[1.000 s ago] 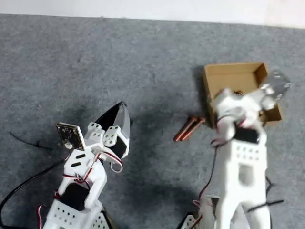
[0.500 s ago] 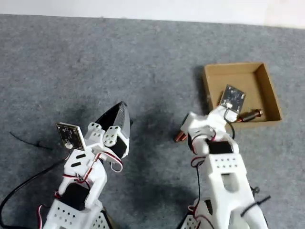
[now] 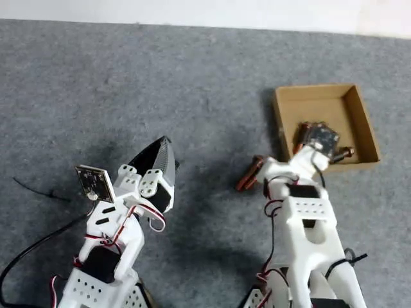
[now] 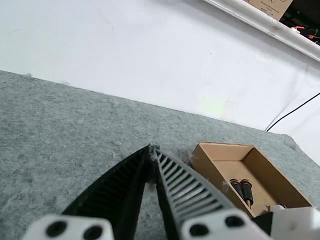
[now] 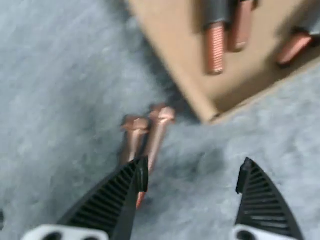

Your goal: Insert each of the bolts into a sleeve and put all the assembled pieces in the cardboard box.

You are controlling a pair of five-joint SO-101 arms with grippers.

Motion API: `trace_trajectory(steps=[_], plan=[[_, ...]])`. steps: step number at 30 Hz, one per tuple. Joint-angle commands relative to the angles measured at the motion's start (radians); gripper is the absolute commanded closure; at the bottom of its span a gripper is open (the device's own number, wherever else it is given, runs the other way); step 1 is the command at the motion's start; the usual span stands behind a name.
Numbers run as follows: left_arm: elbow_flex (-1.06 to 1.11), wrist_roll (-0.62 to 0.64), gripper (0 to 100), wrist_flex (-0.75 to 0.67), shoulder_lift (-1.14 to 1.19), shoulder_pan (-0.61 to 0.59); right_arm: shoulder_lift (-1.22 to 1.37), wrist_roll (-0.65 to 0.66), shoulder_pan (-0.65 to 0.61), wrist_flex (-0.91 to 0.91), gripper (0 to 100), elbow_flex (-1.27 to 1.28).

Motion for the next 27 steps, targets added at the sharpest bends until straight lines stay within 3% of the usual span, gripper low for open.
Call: trace_trajectory(steps=[1, 12, 27], plan=[[0.024, -0.009, 99, -0.021, -0.013, -0.01, -0.005, 0.011, 0.047, -0.008, 73.5, -0.05], [0.019, -0.009, 99, -0.021, -0.013, -0.012, -0.005, 0.011, 0.13, 0.12, 73.5, -0.05], [0.01, -0.009, 99, -0.021, -0.013, -0.012, 0.001, 0.011, -0.022, 0.12, 73.5, -0.05]])
